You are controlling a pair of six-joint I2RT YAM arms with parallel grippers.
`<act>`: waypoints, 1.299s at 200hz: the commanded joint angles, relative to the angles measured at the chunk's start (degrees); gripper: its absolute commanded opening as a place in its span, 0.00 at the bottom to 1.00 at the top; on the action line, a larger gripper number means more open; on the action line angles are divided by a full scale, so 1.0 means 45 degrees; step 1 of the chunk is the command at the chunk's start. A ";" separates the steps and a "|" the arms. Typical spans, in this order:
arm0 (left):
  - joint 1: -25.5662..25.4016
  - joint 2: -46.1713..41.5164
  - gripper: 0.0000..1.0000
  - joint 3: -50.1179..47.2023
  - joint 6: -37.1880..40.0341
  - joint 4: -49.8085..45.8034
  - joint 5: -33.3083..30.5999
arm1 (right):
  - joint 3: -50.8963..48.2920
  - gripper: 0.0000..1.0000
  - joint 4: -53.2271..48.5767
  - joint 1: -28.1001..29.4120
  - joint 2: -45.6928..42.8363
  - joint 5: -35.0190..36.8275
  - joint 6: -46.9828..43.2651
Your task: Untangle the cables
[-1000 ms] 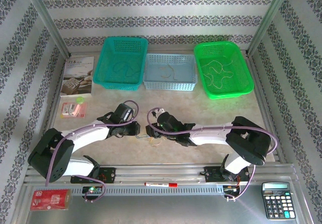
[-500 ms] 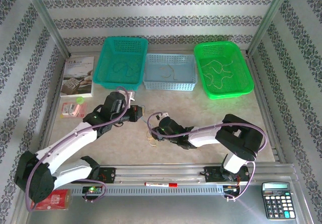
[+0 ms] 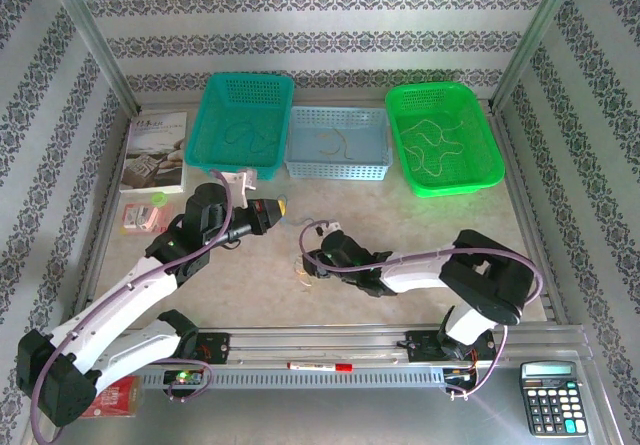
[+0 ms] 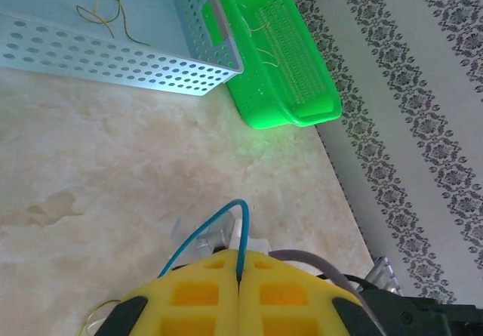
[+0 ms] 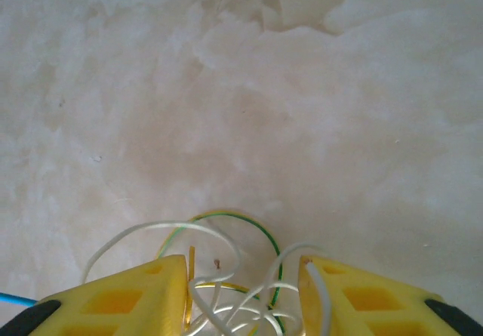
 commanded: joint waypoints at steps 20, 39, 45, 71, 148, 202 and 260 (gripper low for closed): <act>-0.0148 -0.0065 0.00 -0.0404 -0.0562 0.1059 0.0235 | 0.0031 0.47 -0.0963 -0.0392 -0.1793 -0.0309 -0.0170; -0.0142 -0.0058 0.00 -0.0497 -0.0622 0.1175 0.0220 | 0.0003 0.48 -0.1366 -0.0538 -0.2615 -0.0281 -0.0243; -0.0147 -0.0066 0.00 -0.0509 -0.0631 0.1201 0.0218 | -0.0028 0.48 -0.1495 -0.0586 -0.2888 -0.0256 -0.0249; -0.0147 -0.0096 0.00 -0.0631 -0.0688 0.1347 0.0197 | -0.0274 0.49 -0.1740 -0.0874 -0.4089 -0.0266 -0.0176; -0.0160 -0.0094 0.00 -0.0794 -0.0768 0.1644 0.0153 | -0.0903 0.65 -0.1833 -0.1683 -0.6895 -0.1003 0.1059; -0.0145 -0.0104 0.00 -0.0879 -0.0779 0.1701 0.0090 | -0.0444 0.76 -0.0455 -0.1752 -0.6557 -0.2638 0.2792; -0.0152 -0.0135 0.00 -0.1010 -0.0793 0.1799 0.0035 | -0.0131 0.83 0.0725 -0.1319 -0.6411 -0.2879 0.4225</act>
